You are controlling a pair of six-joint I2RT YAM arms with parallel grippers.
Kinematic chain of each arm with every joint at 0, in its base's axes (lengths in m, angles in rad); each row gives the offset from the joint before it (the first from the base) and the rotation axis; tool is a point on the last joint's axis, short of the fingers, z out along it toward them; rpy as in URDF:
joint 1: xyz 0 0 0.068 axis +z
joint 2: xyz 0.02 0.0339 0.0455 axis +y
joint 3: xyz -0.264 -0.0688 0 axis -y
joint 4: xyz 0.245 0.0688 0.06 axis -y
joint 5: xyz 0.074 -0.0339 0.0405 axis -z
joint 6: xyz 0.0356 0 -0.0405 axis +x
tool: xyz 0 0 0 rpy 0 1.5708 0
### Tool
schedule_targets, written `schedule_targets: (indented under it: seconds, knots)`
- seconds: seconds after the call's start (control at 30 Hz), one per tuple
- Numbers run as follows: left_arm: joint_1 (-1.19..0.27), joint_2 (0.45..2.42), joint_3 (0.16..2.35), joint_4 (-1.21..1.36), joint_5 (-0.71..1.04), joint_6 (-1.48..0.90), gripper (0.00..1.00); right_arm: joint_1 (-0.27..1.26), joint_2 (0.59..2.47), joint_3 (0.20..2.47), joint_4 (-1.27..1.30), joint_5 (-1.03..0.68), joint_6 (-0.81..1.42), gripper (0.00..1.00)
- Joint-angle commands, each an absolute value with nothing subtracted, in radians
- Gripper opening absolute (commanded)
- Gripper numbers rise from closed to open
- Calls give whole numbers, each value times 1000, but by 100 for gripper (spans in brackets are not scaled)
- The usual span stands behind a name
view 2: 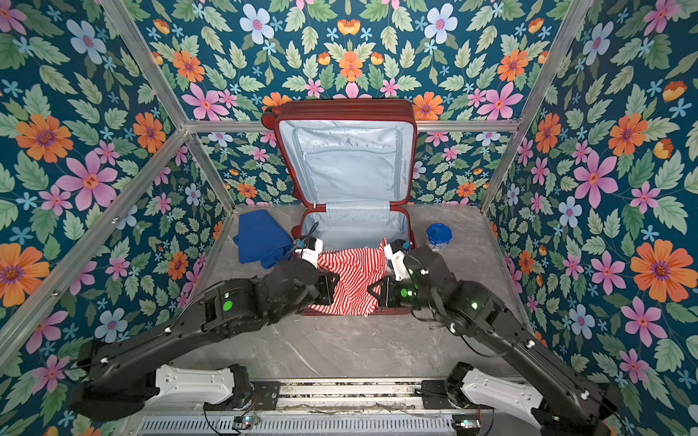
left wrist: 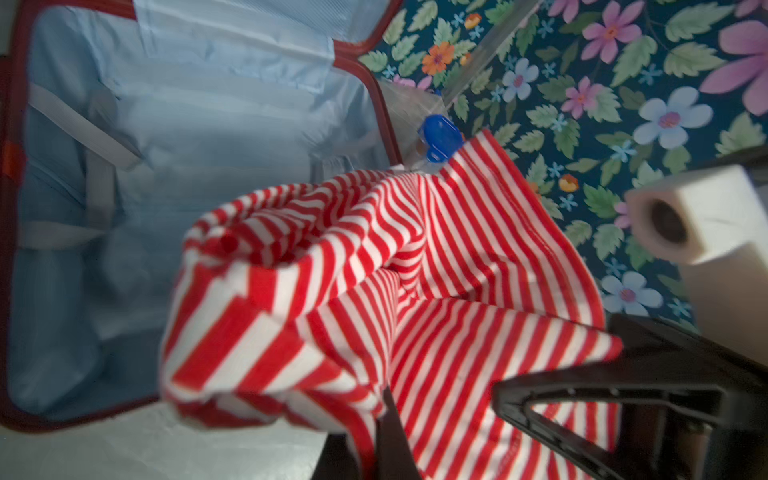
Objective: Pack the luggage
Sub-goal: 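Hold the shirt with both grippers and carry it into the suitcase, then lay the shirt flat in the suitcase and open both grippers, withdrawing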
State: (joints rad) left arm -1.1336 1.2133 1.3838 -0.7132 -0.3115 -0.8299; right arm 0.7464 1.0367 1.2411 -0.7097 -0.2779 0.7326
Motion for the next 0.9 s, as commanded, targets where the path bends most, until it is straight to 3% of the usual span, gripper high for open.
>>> schedule_targets:
  seconds: [0.0,0.4,0.77,0.8,0.87]
  knots:
    - [-1004,1250,1357,-545,-224,-672,0,659,1115,1280,-604,-422,667,0]
    - [-685,1483,1147,-243,-51,-592,0,453,1489,1266,-403,-592,615,0]
    - [-630,1670,1062,-165,-10,-602,0,435,1806,1254,-330,-614,598,0]
    - [-630,1671,1057,-168,-17,-607,7,436,1816,1258,-338,-601,597,7]
    - [-629,1663,1052,-177,-39,-615,42,434,1818,1260,-347,-577,597,26]
